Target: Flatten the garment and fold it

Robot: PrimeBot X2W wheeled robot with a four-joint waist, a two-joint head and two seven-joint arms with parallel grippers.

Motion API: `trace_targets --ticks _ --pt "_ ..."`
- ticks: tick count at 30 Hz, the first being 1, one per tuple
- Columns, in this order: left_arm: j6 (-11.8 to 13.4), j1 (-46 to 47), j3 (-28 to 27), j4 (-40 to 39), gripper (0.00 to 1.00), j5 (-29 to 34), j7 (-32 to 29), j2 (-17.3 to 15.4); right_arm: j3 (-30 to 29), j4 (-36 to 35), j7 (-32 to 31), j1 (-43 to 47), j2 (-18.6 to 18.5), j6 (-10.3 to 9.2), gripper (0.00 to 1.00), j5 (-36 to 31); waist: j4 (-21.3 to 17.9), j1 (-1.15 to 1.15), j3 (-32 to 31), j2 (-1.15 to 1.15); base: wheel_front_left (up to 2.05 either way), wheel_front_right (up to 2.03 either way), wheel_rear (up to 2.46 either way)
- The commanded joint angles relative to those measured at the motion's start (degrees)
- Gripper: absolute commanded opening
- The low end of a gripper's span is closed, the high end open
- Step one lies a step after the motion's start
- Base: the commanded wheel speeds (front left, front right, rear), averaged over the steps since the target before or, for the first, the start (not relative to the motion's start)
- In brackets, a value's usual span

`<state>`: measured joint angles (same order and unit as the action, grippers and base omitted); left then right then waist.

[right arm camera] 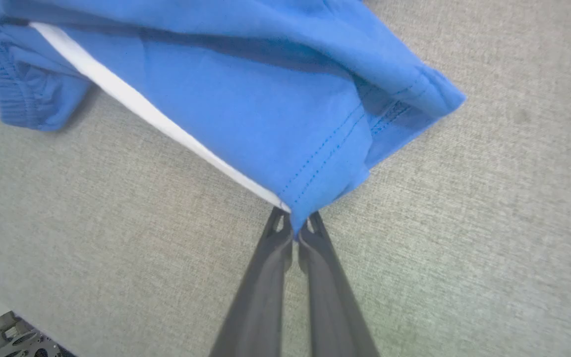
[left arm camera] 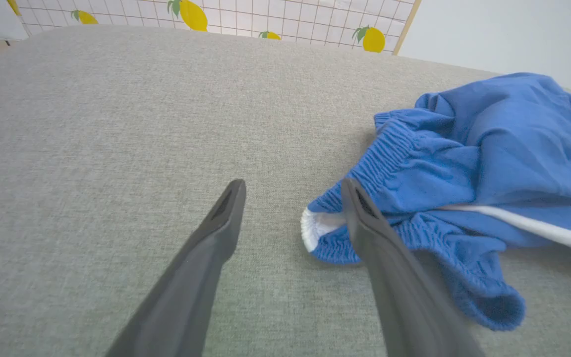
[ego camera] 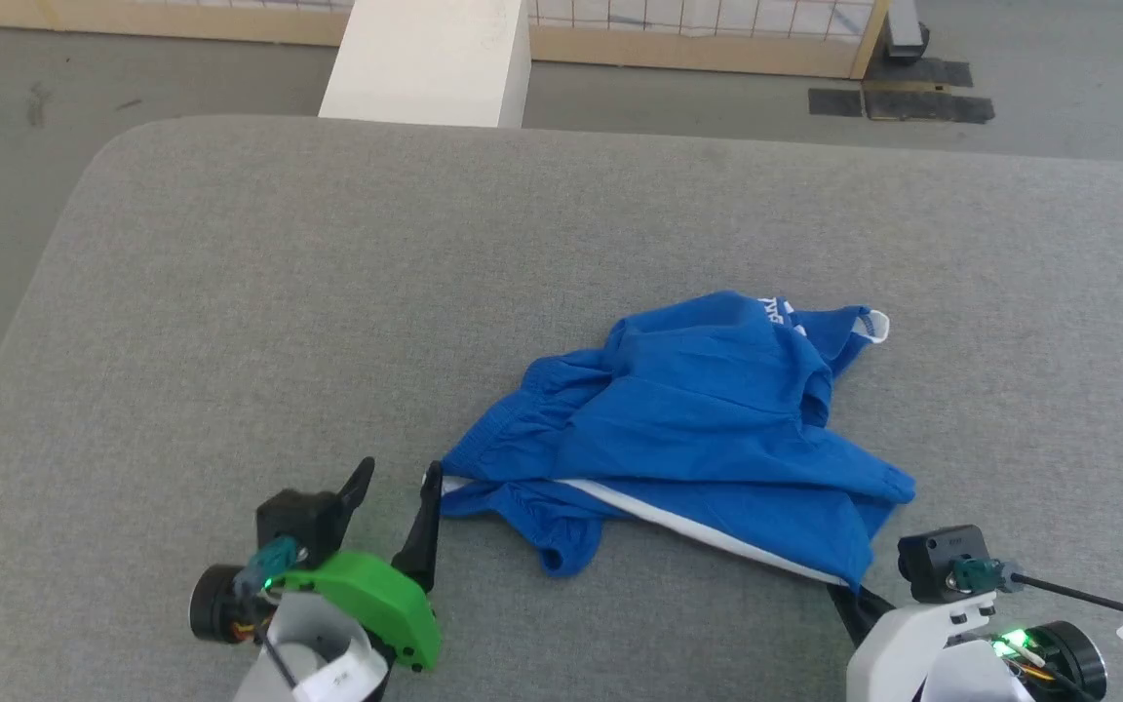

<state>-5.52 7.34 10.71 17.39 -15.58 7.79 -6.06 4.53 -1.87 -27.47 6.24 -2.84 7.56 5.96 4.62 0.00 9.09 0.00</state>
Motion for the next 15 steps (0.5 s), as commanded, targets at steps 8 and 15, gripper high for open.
trace_targets --ticks 8,15 --pt "-1.4 5.2 4.9 3.6 1.00 0.2 -14.0 -3.7 0.1 -0.7 0.4 1.3 0.0 -0.08 0.00 1.1 -1.7 0.00 -0.5 0.00 0.00 0.00 0.00" --pt "-1.6 8.0 7.1 4.5 1.00 -0.3 -21.7 -5.9 0.6 -1.0 0.7 0.9 0.0 -0.08 0.00 1.3 -2.7 0.00 0.7 0.00 0.00 0.00 0.00"
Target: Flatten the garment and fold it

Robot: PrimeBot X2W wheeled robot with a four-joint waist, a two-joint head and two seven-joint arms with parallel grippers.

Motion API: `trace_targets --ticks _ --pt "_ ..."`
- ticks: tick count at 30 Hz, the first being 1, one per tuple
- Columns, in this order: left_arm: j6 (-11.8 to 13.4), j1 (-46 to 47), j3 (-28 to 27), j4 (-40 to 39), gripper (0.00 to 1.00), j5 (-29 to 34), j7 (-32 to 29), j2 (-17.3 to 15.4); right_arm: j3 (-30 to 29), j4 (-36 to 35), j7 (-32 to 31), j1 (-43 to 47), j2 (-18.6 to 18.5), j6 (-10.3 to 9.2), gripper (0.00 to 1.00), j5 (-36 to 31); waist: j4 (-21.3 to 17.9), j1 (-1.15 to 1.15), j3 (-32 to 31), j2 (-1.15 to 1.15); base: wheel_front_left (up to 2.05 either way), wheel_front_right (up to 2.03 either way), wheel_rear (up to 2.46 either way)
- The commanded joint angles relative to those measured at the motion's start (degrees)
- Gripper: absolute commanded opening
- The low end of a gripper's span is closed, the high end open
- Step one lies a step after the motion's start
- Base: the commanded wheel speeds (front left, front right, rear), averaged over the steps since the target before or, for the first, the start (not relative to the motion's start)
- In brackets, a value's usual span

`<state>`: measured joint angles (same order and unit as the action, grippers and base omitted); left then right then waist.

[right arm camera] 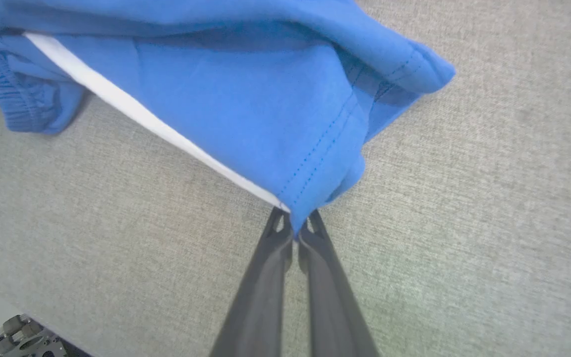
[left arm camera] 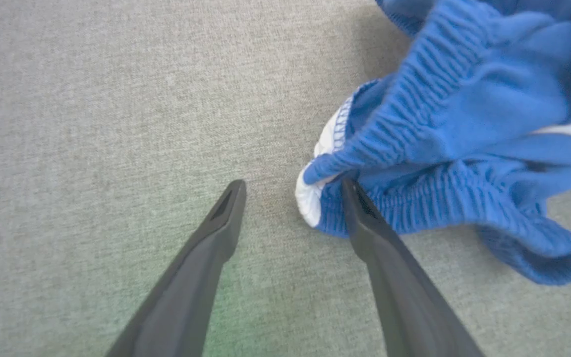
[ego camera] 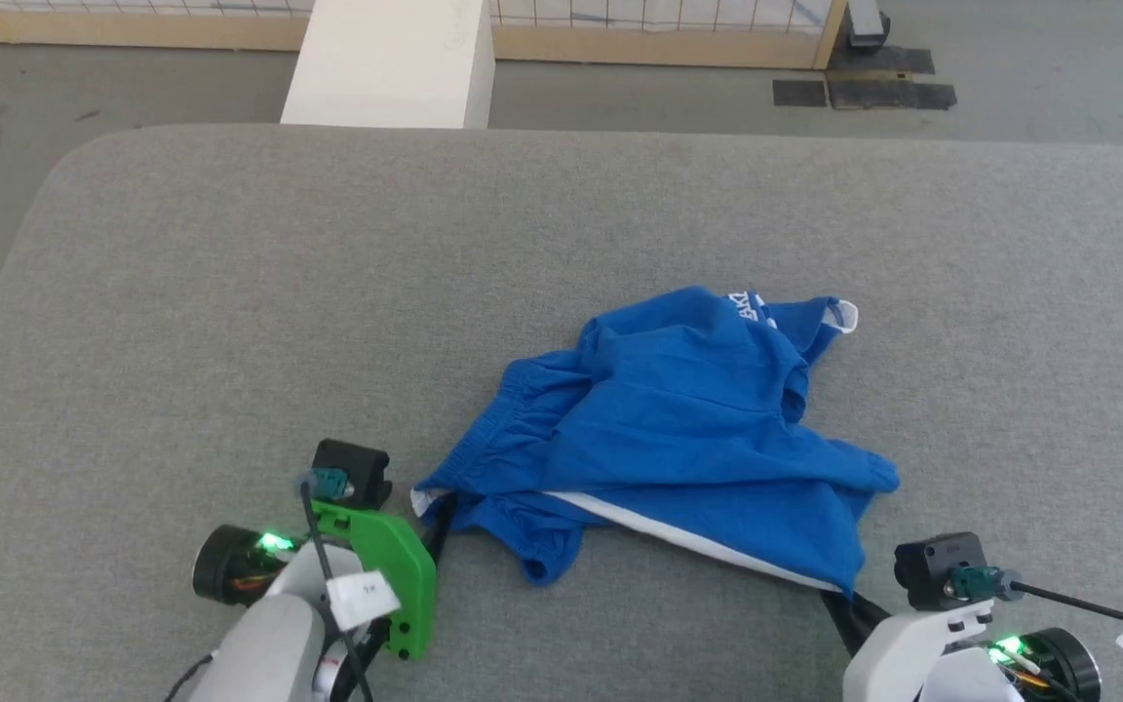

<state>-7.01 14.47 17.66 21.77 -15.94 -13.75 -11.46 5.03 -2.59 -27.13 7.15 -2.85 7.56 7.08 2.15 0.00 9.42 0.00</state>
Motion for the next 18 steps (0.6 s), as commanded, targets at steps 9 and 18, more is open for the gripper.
trace_targets --ticks 9,18 --pt "-0.4 3.6 5.3 1.9 0.00 -2.3 -9.3 -1.8 1.2 -0.3 0.0 -0.8 0.0 -0.08 0.00 0.2 -1.0 0.00 1.4 0.00 0.00 0.00 0.00" --pt "-0.5 1.6 6.6 -5.7 0.00 -10.0 -5.8 -3.1 -0.9 -3.9 1.3 0.0 0.0 -0.08 0.00 1.5 -1.5 0.00 -1.9 0.00 0.00 0.00 0.00"
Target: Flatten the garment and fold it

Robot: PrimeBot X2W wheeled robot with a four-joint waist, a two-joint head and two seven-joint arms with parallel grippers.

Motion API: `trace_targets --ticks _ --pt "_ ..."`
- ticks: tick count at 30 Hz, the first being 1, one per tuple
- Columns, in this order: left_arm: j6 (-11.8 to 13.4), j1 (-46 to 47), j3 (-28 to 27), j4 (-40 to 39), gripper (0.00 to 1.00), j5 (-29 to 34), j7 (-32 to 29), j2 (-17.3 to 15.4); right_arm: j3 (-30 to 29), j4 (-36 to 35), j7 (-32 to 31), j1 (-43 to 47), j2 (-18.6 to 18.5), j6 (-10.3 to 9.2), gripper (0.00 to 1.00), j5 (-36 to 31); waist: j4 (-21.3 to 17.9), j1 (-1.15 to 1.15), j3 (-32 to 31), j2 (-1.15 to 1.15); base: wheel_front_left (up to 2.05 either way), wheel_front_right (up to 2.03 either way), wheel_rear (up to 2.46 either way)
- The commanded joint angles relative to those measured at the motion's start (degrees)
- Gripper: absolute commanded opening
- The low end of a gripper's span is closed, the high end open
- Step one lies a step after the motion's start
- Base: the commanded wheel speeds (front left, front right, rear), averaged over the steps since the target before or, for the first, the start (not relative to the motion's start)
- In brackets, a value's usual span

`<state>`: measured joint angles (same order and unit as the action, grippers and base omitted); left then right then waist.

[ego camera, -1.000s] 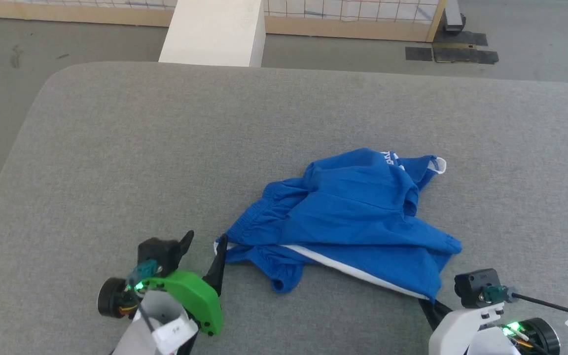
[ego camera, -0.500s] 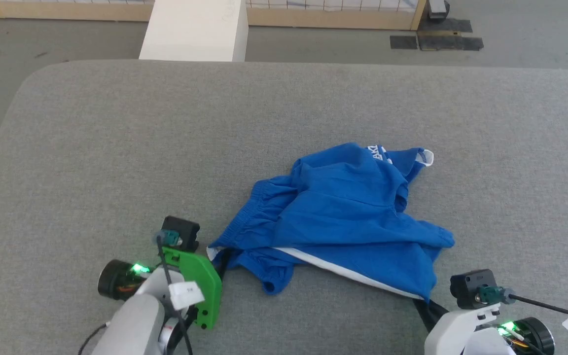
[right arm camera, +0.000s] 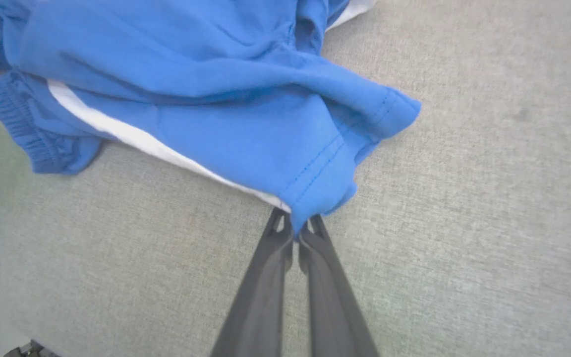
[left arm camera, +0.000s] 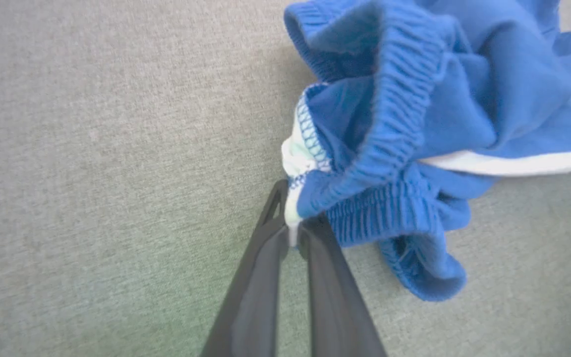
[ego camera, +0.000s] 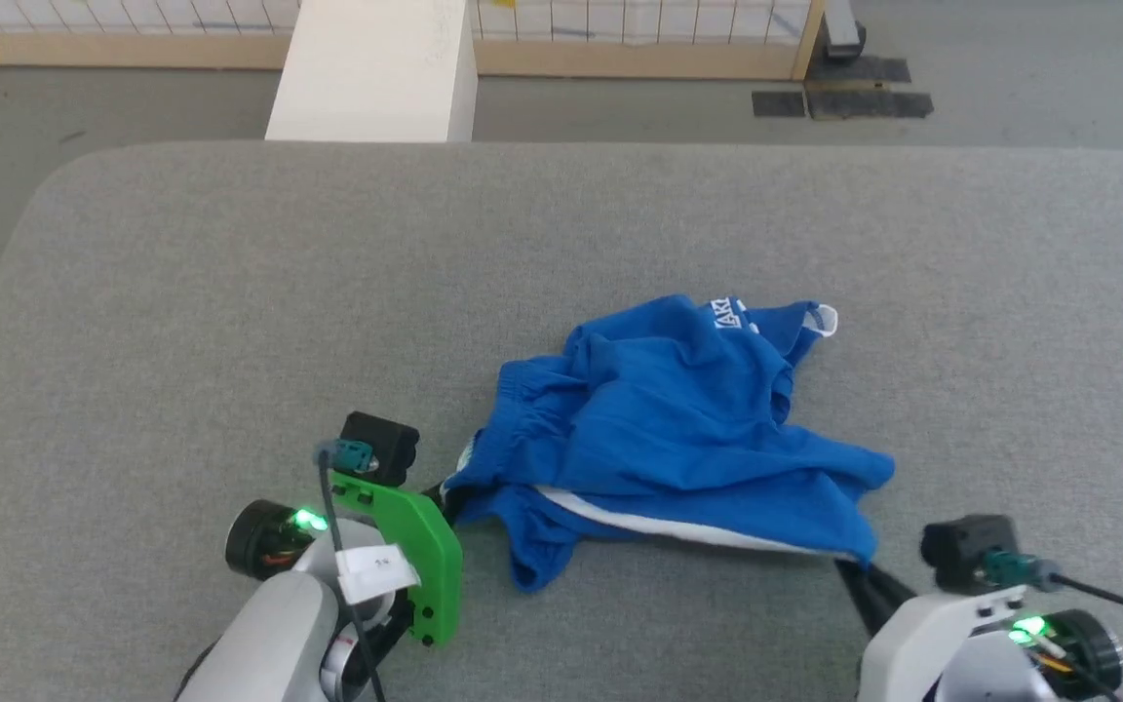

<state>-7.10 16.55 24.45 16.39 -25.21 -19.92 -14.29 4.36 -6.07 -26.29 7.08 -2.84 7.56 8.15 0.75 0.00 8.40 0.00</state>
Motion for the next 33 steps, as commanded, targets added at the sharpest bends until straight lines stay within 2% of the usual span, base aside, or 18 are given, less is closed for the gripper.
trace_targets --ticks 1,8,15,19,23,28,31,33 --pt "-0.4 -1.0 -0.4 -1.9 0.00 -1.7 0.6 -0.3 -0.9 -1.4 0.5 0.3 0.0 -0.08 0.00 0.6 -0.1 0.00 -1.3 0.00 0.00 0.00 0.00" --pt "-0.4 -3.5 -2.2 -12.4 0.00 -10.6 0.3 0.2 -4.6 -8.6 -0.4 1.2 0.0 -0.08 0.00 1.3 -0.2 0.00 -3.7 0.00 0.00 0.00 0.00" --pt "-0.4 -2.1 -4.8 -21.9 0.00 -20.4 -3.2 0.1 -4.9 -17.7 -4.7 -2.3 -0.2 -0.08 0.00 -2.7 -1.1 0.00 -4.7 0.00 0.00 0.00 0.00" --pt "-0.1 2.4 -6.0 -23.4 0.00 -26.2 -7.7 1.0 -2.8 -18.9 -7.8 -8.9 -3.9 -0.08 0.00 -3.0 -1.6 0.00 -4.0 0.00 0.00 0.00 0.00" --pt "2.0 9.9 -7.9 -21.4 0.00 -30.8 -12.4 2.2 -0.3 -16.5 -10.7 -19.3 -9.3 -0.08 0.00 -1.7 -2.5 0.00 -2.0 0.00 0.00 0.00 0.00" --pt "6.7 21.6 -11.3 -16.3 0.00 -32.0 -14.3 3.5 2.8 -9.0 -13.4 -35.6 -14.0 -0.08 0.00 1.2 -3.7 0.00 2.8 0.00 0.00 0.00 0.00" --pt "9.3 28.1 -13.0 -12.2 0.00 -30.6 -13.6 3.5 4.2 -3.2 -13.4 -45.1 -14.8 -0.08 0.00 2.5 -4.4 0.00 6.0 0.00 0.00 0.00 0.00" --pt "11.4 33.1 -14.6 -9.3 0.00 -29.0 -12.3 3.1 4.4 0.9 -13.1 -52.0 -14.1 -0.08 0.00 2.6 -5.2 0.00 9.1 0.00 0.00 0.00 0.00"
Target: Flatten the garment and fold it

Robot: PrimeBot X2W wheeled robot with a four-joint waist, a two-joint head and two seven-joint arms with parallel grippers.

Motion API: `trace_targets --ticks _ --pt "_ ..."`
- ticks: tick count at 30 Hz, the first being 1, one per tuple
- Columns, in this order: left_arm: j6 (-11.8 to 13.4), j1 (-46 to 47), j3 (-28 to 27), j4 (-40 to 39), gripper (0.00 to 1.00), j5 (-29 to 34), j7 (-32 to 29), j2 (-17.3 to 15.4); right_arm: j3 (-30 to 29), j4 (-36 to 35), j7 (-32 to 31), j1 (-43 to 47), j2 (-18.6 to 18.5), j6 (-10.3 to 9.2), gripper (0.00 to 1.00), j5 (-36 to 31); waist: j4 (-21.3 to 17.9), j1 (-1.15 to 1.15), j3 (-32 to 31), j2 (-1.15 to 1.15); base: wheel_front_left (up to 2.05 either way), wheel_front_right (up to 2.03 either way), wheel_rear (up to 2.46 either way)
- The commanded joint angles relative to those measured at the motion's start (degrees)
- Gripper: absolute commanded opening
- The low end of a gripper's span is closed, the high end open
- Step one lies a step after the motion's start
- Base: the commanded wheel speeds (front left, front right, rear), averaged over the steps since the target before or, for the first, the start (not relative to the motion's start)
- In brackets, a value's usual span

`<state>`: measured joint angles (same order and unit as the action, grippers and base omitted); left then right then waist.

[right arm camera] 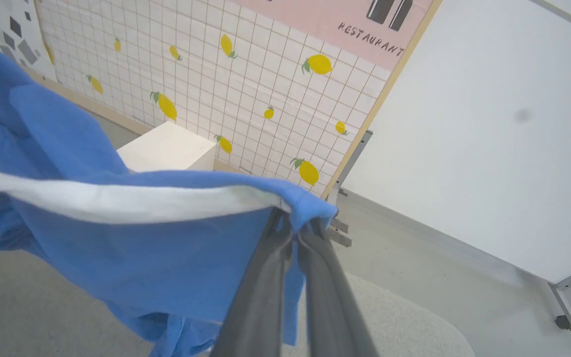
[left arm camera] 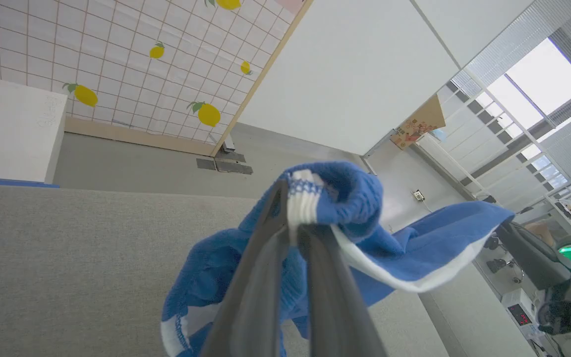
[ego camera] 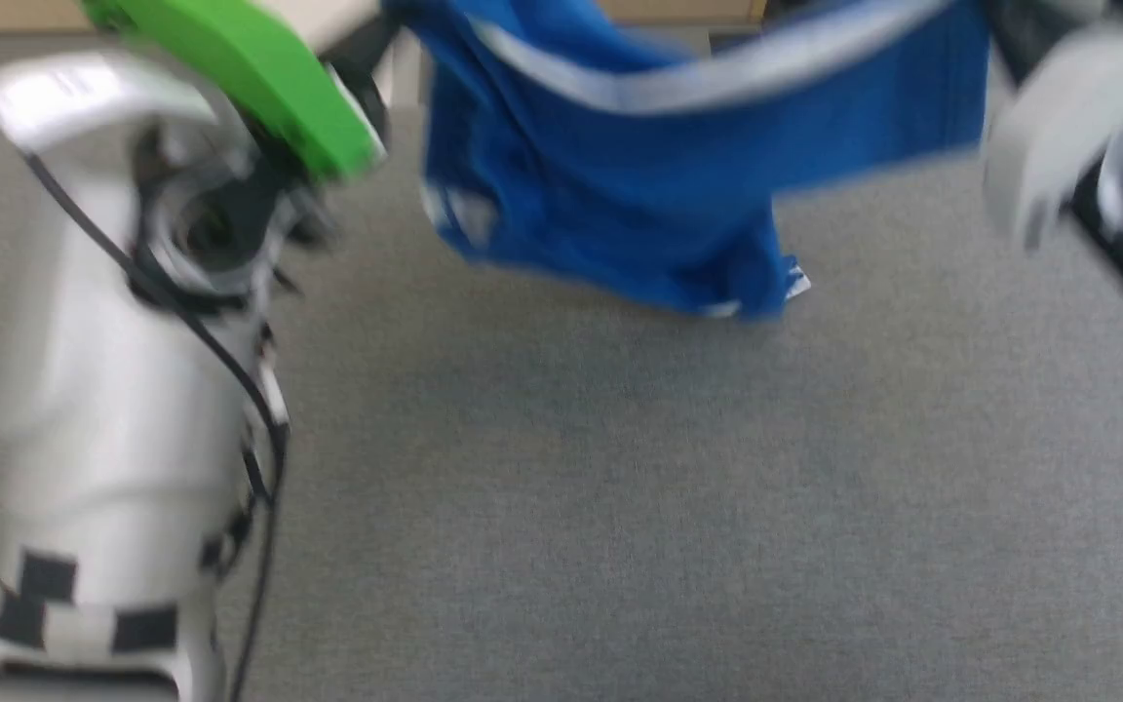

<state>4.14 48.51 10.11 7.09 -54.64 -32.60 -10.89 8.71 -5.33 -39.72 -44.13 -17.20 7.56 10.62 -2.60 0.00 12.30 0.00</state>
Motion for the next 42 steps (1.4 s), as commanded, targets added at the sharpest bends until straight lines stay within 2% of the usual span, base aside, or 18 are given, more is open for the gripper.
trace_targets --ticks 1,5,9,13,17,24,29,35,39,42 --pt "1.3 3.7 -1.2 1.6 0.00 1.2 1.5 -0.3 0.0 2.5 0.9 -4.4 0.9 -0.08 0.00 0.0 -2.1 0.00 6.6 0.00 0.00 0.00 0.00" --pt "5.1 12.8 -5.0 7.0 0.00 2.8 6.6 0.2 -0.5 10.8 4.9 -16.9 3.1 -0.08 0.00 -2.0 -3.0 0.00 11.9 0.00 0.00 0.00 0.00" --pt "6.6 21.1 -9.5 10.7 0.00 2.7 13.7 1.4 -1.0 17.3 10.9 -27.4 4.9 -0.08 0.00 -5.4 -3.5 0.00 16.0 0.00 0.00 0.00 0.00" --pt "4.7 26.3 -11.5 13.4 0.00 2.4 19.0 1.8 -2.2 21.9 17.5 -34.0 6.9 -0.08 0.00 -8.0 -3.7 0.00 18.3 0.00 0.00 0.00 0.00" --pt "1.7 25.4 -10.3 16.7 0.00 2.7 19.7 1.8 -1.2 26.1 20.7 -33.7 8.0 -0.08 0.00 -7.6 -3.4 0.00 18.7 0.00 0.00 0.00 0.00" --pt "-4.8 12.5 -2.3 20.4 0.00 6.4 14.2 -1.5 5.4 29.9 18.0 -21.6 6.4 -0.08 0.00 -0.3 -2.8 0.00 15.7 0.00 0.00 0.00 0.00" --pt "-8.4 -1.1 4.5 17.2 0.00 9.3 9.5 -4.6 10.3 23.7 12.2 -7.4 1.6 -0.08 0.00 7.3 -1.7 0.00 11.6 0.00 0.00 0.00 0.00" --pt "-9.0 -17.6 8.5 7.7 0.00 7.6 4.6 -6.4 8.2 10.6 6.4 11.7 -3.4 -0.08 0.00 11.3 -0.2 0.00 7.0 0.00 0.00 0.00 0.00" --pt "-7.8 -26.8 9.0 0.8 0.00 5.9 3.2 -7.4 3.8 3.2 3.3 23.7 -3.4 -0.08 0.00 11.2 0.6 0.00 4.4 0.00 0.00 0.00 0.00" --pt "-6.4 -32.9 8.9 -3.7 0.00 5.2 3.2 -8.1 0.5 -1.8 1.2 32.0 -2.0 -0.08 0.00 10.6 1.0 0.00 2.5 0.00 0.00 0.00 0.00"
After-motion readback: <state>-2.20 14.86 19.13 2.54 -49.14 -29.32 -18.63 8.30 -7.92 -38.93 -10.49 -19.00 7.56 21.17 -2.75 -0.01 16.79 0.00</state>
